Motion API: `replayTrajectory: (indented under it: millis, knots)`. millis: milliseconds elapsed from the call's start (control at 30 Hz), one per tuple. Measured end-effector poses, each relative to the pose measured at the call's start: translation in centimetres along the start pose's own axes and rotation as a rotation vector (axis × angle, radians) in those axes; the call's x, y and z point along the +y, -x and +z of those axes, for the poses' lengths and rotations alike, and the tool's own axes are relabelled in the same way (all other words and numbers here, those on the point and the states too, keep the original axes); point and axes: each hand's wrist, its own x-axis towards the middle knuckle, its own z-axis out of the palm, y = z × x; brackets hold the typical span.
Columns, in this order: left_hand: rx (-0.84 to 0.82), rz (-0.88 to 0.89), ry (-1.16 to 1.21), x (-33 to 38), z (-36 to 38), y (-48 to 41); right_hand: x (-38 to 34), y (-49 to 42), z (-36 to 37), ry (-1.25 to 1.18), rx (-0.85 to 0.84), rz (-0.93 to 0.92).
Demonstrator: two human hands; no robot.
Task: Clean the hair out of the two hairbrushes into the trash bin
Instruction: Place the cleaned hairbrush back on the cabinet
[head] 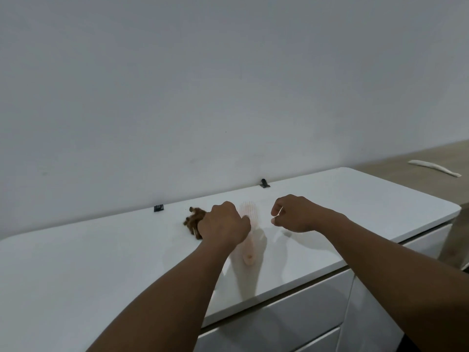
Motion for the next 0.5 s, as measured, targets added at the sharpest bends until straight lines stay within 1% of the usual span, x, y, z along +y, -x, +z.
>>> replayTrajectory:
  millis: [167, 333, 433, 500]
  knots:
    - [0.036, -0.091, -0.031, -3.0, -1.6, 1.8, -1.7, 2.0, -0.4, -0.016, 0.014, -0.013]
    - [0.001, -0.181, -0.012, -6.3, -1.7, 4.4, -3.5, 3.7, 0.1, -0.038, 0.005, -0.048]
    - [-0.049, -0.195, 0.007, -7.0, -1.6, 5.4, -4.3, 4.5, 0.9, -0.032, -0.001, -0.063]
    - [-0.048, -0.182, 0.016, -6.9, -1.7, 5.9, -4.7, 5.0, 1.4, -0.026, -0.011, -0.066]
